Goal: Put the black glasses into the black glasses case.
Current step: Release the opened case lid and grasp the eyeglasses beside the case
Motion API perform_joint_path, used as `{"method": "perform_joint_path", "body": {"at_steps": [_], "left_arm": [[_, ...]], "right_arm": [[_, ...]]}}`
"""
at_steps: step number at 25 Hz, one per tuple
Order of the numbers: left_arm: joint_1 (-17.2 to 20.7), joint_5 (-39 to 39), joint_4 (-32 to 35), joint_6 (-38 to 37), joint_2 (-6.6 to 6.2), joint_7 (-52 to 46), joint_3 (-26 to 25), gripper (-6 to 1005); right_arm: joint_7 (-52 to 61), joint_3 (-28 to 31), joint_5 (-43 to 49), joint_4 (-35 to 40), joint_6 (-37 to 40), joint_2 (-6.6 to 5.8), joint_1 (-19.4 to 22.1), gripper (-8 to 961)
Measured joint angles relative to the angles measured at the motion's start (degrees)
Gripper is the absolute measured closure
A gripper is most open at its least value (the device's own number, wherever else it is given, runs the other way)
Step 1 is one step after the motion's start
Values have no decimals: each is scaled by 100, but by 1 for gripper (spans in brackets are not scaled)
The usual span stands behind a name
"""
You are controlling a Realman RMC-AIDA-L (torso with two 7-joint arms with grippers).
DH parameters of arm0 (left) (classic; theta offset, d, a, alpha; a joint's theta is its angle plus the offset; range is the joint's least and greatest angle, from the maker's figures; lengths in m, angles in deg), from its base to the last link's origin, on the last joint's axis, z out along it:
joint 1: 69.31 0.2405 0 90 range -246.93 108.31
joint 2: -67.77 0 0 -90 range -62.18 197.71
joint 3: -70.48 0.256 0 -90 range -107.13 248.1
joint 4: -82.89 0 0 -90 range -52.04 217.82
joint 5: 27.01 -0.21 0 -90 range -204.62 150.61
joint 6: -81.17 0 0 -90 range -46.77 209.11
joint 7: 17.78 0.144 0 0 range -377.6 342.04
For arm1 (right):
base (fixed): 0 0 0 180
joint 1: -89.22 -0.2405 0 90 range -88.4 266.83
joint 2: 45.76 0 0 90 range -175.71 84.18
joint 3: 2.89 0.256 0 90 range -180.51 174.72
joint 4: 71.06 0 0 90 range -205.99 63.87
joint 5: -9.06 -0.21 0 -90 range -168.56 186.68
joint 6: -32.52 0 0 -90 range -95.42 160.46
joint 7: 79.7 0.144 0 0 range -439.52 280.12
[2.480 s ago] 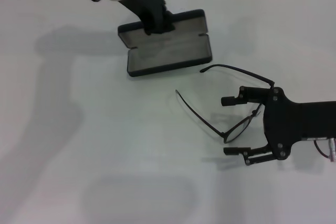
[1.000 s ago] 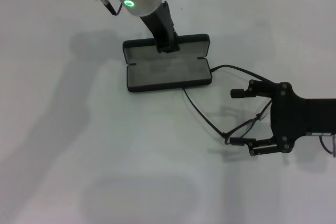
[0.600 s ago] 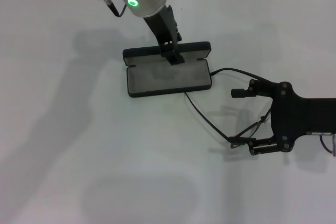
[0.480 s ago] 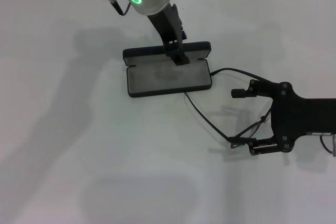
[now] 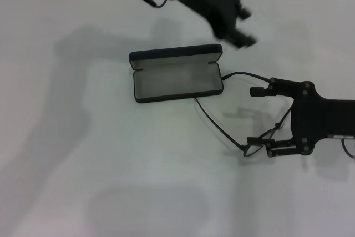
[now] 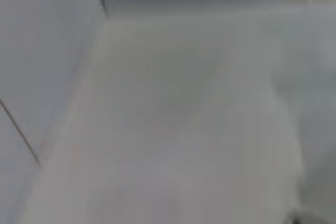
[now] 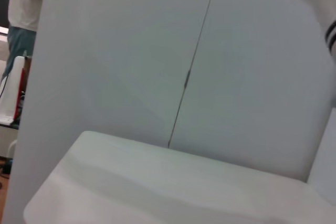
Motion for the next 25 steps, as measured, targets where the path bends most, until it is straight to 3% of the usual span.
{"method": "perform_joint_path", "body": {"at_steps": [4,6,11,13,17,22,25], "left_arm": [[758,1760,-124,-348,-32,767,1,393],[1313,2761,-50,-566,-35,1244,1,393],[2842,5267,791,-1056,-24,2606,0,394],[3353,5848,1179,-1170,-18,3093,-3,394],[4179,6462,1708,-1346,-2,3658,-6,394],[4761,6710,2088,-1391,13,3928,-8,395],[4968,6836,2258,-1332,36,4166,-8,396]], "right_arm": [[1,146,-11,5,14,11,-11,174],[35,246,-12,54,35,2,-10,174],[715,241,241,739,108,-141,-80,176],[1128,226,546,1147,180,-211,-138,176],[2235,171,1912,2380,338,-238,-396,177],[3001,-294,3853,3422,382,-4,-856,178],[3239,-708,4398,3598,345,67,-1151,179]]}}
